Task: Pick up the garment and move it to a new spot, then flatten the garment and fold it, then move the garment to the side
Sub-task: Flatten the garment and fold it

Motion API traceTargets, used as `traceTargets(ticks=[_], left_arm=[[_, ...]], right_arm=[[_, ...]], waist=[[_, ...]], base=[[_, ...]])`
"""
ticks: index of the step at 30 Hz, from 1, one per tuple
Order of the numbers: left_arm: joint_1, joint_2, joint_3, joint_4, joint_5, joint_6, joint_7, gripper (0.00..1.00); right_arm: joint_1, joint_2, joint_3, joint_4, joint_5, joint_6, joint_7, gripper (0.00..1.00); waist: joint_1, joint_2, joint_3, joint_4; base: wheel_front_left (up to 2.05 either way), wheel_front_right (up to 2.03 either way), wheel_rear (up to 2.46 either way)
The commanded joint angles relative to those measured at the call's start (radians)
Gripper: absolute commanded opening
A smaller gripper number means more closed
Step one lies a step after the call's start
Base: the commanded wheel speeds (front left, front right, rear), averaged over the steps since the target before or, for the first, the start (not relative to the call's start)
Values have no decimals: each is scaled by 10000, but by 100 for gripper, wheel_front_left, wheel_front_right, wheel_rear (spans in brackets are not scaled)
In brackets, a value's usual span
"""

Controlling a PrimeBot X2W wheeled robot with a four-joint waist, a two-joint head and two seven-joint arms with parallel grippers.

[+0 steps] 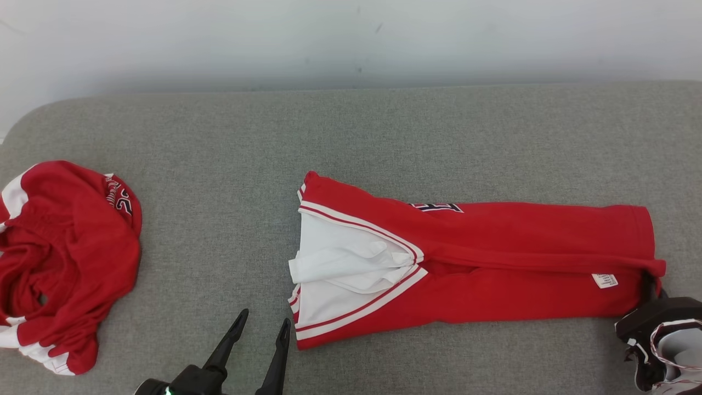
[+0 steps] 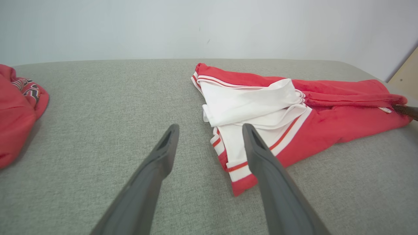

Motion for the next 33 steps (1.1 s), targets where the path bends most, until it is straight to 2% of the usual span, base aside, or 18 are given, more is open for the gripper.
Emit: traceTargets(ticks=[1,10,18,26,33], left_arm=[[109,-6,14,41,71,-4,-51,100],[155,-72,156,107,94,-90,-51,100],[231,-138,256,148,124,-118,-53,100],[355,-396,353,213,175,-212,-52,100],[481,-670,506,299,261,-311,-52,100]], right_arm=[[108,-117,-13,-43,46,-14,25,0],[455,-797,-301,-1348,-231,-14,8,0],[921,-1262,-67,-3341,-583,-12,10,0],[1149,-1104,712,-5364,-1155,-12,10,0],[924,-970,1854,-6311,-1712,-12,377,0]], waist=[[0,0,14,1],[0,0,3,-111],[0,0,-163,-237],[0,0,-483,-173],[0,0,-707,229]], base=[[0,0,0],[0,0,0],[0,0,0],[0,0,0],[0,0,0]])
